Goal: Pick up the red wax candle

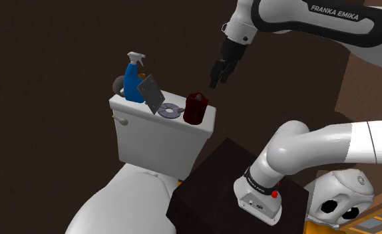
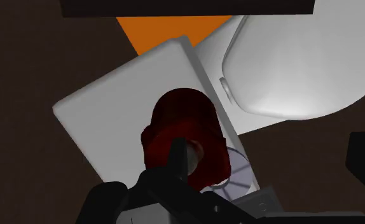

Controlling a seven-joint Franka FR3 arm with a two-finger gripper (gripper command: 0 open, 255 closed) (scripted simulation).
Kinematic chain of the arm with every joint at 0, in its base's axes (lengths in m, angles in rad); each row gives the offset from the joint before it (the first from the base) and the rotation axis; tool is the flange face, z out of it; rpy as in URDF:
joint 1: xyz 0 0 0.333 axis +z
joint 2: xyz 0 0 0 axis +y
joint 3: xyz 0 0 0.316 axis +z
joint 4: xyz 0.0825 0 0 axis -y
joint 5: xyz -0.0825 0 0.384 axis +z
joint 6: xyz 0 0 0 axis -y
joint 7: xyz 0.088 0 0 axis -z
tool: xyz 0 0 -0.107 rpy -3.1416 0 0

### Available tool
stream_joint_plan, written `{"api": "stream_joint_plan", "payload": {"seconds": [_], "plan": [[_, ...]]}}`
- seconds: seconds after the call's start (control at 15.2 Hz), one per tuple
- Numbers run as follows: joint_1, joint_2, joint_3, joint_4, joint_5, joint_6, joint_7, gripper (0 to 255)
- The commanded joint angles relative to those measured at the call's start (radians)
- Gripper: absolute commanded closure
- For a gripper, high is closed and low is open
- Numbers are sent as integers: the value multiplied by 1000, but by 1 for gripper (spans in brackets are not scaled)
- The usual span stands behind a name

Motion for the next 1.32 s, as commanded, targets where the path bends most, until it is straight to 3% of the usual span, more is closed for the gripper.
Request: {"api": "stream_joint_plan", "payload": {"seconds": [0.0, 0.4, 0.73, 0.79, 1.25], "plan": [[0, 0, 0, 0, 0, 0, 0, 0], [-214, 421, 180, 277, 32, -100, 690, 0], [-335, 696, 191, 449, 57, -189, 1228, 0], [-346, 721, 183, 461, 64, -197, 1291, 0], [-342, 738, 184, 385, 62, -105, 1282, 0]]}}
